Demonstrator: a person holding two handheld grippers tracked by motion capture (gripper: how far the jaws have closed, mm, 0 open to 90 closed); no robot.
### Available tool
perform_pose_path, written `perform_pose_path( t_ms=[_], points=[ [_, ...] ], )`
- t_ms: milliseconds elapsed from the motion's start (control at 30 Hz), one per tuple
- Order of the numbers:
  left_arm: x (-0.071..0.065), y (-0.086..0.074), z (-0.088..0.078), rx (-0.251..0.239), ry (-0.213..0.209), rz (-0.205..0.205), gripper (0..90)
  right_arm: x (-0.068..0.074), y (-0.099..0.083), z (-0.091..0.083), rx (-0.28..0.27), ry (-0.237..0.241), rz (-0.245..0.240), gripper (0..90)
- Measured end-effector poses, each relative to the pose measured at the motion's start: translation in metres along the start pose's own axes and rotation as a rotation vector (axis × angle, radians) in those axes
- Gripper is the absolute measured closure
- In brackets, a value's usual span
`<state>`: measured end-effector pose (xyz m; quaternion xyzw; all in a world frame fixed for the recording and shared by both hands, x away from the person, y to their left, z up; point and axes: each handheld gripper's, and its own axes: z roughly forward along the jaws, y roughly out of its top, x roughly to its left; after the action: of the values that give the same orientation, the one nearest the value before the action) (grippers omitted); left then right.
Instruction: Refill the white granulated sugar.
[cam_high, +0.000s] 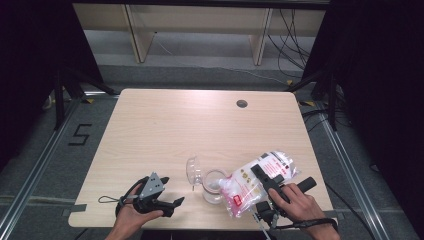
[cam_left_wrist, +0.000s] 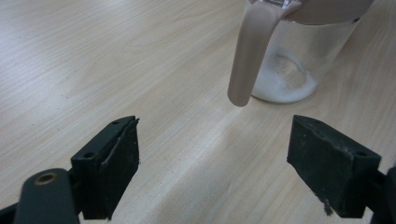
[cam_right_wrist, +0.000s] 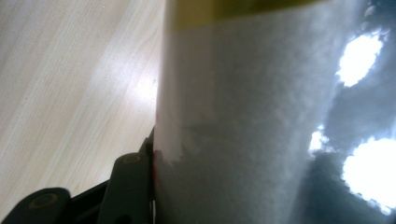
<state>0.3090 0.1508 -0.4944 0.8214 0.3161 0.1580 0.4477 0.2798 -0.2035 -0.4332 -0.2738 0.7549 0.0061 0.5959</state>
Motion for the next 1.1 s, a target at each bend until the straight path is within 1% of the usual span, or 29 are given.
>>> perform_pose_path(
  t_ms=[100, 267, 433, 533, 700, 800, 1100],
  points=[
    [0.0003, 0.0, 0.0, 0.005, -0.007, 0.001, 16.4, -0.0001, -0.0003, -0.0008, 0.003, -0.002, 0.006, 53.8],
    [0.0001, 0.0003, -0.0007, 0.005, 0.005, 0.001, 16.4, -0.0006, -0.0008, -0.0014, 0.007, -0.003, 0.0, 53.9],
    [0.0, 0.0001, -0.0003, 0.002, 0.003, 0.001, 16.4, -0.0011, -0.001, -0.0018, 0.009, -0.004, 0.001, 53.9],
    [0.0, 0.0001, -0.0004, 0.001, 0.003, 0.003, 16.4, -0.0004, -0.001, -0.0018, 0.008, -0.013, 0.008, 54.0],
    [-0.0001, 0.0001, -0.0003, 0.002, 0.003, 0.002, 16.4, -0.0018, -0.0005, -0.0011, 0.0, -0.008, -0.008, 54.0],
    [-0.0002, 0.0001, -0.0002, 0.001, 0.004, 0.002, 16.5, -0.001, -0.0002, -0.0009, 0.001, -0.006, -0.001, 54.0],
    [-0.0002, 0.0001, -0.0004, 0.003, 0.005, 0.006, 16.5, -0.0026, -0.0004, -0.0014, -0.001, -0.01, -0.008, 54.1]
  ],
)
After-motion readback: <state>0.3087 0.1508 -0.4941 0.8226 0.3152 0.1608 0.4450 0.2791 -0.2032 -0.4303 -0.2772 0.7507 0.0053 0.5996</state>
